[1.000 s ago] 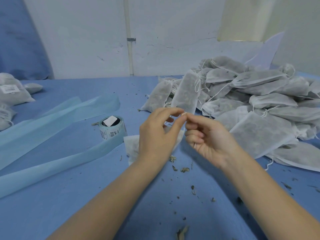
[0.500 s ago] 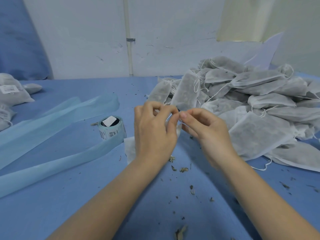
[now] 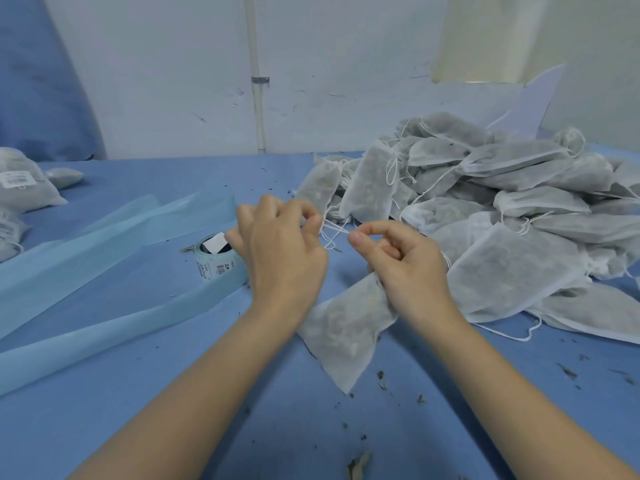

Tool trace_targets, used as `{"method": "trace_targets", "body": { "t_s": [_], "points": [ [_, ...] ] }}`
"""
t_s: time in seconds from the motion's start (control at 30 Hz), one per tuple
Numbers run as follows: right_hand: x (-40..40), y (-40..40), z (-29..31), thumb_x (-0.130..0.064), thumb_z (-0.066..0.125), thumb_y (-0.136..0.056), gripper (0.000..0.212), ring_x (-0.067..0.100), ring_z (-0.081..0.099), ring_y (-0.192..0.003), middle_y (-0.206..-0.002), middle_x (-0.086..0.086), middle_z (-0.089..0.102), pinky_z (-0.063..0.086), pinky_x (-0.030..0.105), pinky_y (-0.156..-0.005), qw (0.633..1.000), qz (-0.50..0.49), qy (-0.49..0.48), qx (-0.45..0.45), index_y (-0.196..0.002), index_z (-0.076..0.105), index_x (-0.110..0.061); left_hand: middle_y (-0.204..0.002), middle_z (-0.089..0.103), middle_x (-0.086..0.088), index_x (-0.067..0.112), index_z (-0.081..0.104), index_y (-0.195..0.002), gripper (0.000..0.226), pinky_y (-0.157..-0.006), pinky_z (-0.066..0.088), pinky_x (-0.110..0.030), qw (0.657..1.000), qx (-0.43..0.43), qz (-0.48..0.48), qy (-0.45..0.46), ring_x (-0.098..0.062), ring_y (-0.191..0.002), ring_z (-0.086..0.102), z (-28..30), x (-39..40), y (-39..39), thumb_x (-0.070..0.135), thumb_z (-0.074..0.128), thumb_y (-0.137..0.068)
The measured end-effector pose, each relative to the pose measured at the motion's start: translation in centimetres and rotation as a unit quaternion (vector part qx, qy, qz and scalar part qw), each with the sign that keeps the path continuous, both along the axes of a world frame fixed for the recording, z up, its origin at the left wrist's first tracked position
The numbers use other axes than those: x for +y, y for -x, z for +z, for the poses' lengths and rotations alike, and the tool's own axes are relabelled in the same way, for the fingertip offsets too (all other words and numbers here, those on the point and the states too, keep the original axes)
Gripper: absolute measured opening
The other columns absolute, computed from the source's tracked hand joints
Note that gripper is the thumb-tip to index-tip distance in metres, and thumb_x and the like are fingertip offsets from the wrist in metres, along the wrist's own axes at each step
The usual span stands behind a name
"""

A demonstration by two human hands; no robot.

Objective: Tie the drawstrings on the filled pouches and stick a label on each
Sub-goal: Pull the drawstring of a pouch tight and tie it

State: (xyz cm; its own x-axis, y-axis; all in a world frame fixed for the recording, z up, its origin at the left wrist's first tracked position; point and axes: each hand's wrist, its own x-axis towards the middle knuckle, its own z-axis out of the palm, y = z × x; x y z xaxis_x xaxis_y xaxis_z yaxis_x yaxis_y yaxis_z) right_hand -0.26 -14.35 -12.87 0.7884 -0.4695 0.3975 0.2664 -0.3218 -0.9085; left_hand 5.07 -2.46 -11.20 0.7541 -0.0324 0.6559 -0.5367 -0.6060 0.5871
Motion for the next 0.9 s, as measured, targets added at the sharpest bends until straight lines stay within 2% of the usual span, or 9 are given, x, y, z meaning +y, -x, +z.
{"method": "trace_targets", "body": {
  "t_s": [0.13,0.27,0.33,0.4,0.47,0.53,0.63,0.8,0.9],
  "points": [
    [0.0,0.1,0.4,-0.021,0.074,-0.082,0.017,0.002,0.041,-0.046,-0.042,-0.017,0.044,0.036,0.012,-0.053,0.999,-0.029,-0.036,-0.012,-0.071,0.071,-0.033,-0.08,0.038,0.011,0.027,0.059,-0.081,0.009,-0.076,0.022,-0.021,0.991,0.063,-0.081,0.082,-0.015,-0.092,0.036,-0.2,-0.2,0.2,0.024,0.061,-0.089],
    [-0.7,-0.3,0.7,-0.02,0.073,-0.083,0.014,0.014,0.046,-0.059,-0.059,0.0,0.053,0.045,0.03,-0.065,0.975,-0.113,-0.184,-0.046,-0.072,0.073,-0.028,-0.093,0.049,0.006,0.027,0.052,-0.097,0.028,-0.068,0.034,-0.019,0.955,0.202,-0.144,0.165,-0.01,-0.084,0.05,-0.3,-0.2,0.4,0.047,0.064,-0.081],
    [-0.7,-0.7,0.7,-0.02,0.072,-0.084,0.008,0.014,0.045,-0.06,-0.058,-0.002,0.049,0.044,0.033,-0.066,0.958,-0.14,-0.244,-0.057,-0.077,0.073,-0.023,-0.101,0.057,0.007,0.021,0.053,-0.108,0.056,-0.074,0.039,-0.021,0.904,0.35,-0.17,0.178,-0.007,-0.092,0.056,-0.2,-0.3,0.5,0.062,0.064,-0.073],
    [-0.6,-1.0,0.6,-0.021,0.071,-0.085,0.004,0.014,0.045,-0.063,-0.062,-0.003,0.05,0.043,0.032,-0.067,0.946,-0.158,-0.277,-0.063,-0.082,0.074,-0.02,-0.101,0.066,-0.002,0.012,0.059,-0.109,0.065,-0.086,0.049,-0.033,0.811,0.476,-0.246,0.233,-0.019,-0.096,0.064,-0.2,-0.5,0.7,0.06,0.072,-0.066],
    [-0.7,-1.1,0.6,-0.022,0.071,-0.085,0.005,0.012,0.047,-0.062,-0.064,-0.005,0.052,0.045,0.029,-0.066,0.935,-0.176,-0.3,-0.065,-0.081,0.073,-0.022,-0.098,0.069,-0.013,0.003,0.065,-0.104,0.05,-0.076,0.056,-0.035,0.727,0.525,-0.306,0.318,-0.028,-0.09,0.067,-0.4,-0.5,0.8,0.037,0.075,-0.069],
    [-1.1,-1.1,0.6,-0.022,0.071,-0.085,0.01,0.013,0.047,-0.062,-0.063,-0.002,0.05,0.044,0.029,-0.062,0.926,-0.18,-0.325,-0.063,-0.075,0.07,-0.025,-0.1,0.069,-0.017,-0.002,0.067,-0.106,0.048,-0.06,0.056,-0.031,0.678,0.542,-0.323,0.376,-0.029,-0.084,0.068,-0.5,-0.6,1.0,0.023,0.075,-0.066],
    [-1.4,-1.1,0.4,-0.023,0.071,-0.085,0.011,0.014,0.049,-0.064,-0.065,-0.003,0.054,0.043,0.026,-0.059,0.938,-0.146,-0.311,-0.049,-0.074,0.069,-0.024,-0.097,0.07,-0.016,-0.002,0.066,-0.111,0.064,-0.049,0.048,-0.028,0.689,0.534,-0.318,0.373,-0.028,-0.075,0.067,-0.7,-0.7,1.1,0.032,0.076,-0.057],
    [-1.0,-0.9,0.4,-0.016,0.069,-0.084,0.019,0.012,0.053,-0.072,-0.067,-0.011,0.059,0.042,0.031,-0.074,0.969,-0.066,-0.237,-0.039,-0.068,0.071,-0.026,-0.098,0.072,-0.016,0.001,0.066,-0.109,0.038,-0.082,0.052,-0.049,0.708,0.539,-0.277,0.364,-0.031,-0.085,0.068,-0.9,-0.7,0.6,0.028,0.068,-0.082],
    [-1.2,-0.4,0.5,-0.016,0.069,-0.081,0.021,0.016,0.052,-0.076,-0.071,-0.006,0.059,0.041,0.032,-0.072,0.983,0.016,-0.181,-0.023,-0.063,0.07,-0.027,-0.103,0.07,-0.016,0.003,0.063,-0.111,0.036,-0.069,0.059,-0.046,0.683,0.546,-0.28,0.397,-0.031,-0.09,0.07,-0.9,-0.5,0.3,0.029,0.064,-0.087]
  ]
}}
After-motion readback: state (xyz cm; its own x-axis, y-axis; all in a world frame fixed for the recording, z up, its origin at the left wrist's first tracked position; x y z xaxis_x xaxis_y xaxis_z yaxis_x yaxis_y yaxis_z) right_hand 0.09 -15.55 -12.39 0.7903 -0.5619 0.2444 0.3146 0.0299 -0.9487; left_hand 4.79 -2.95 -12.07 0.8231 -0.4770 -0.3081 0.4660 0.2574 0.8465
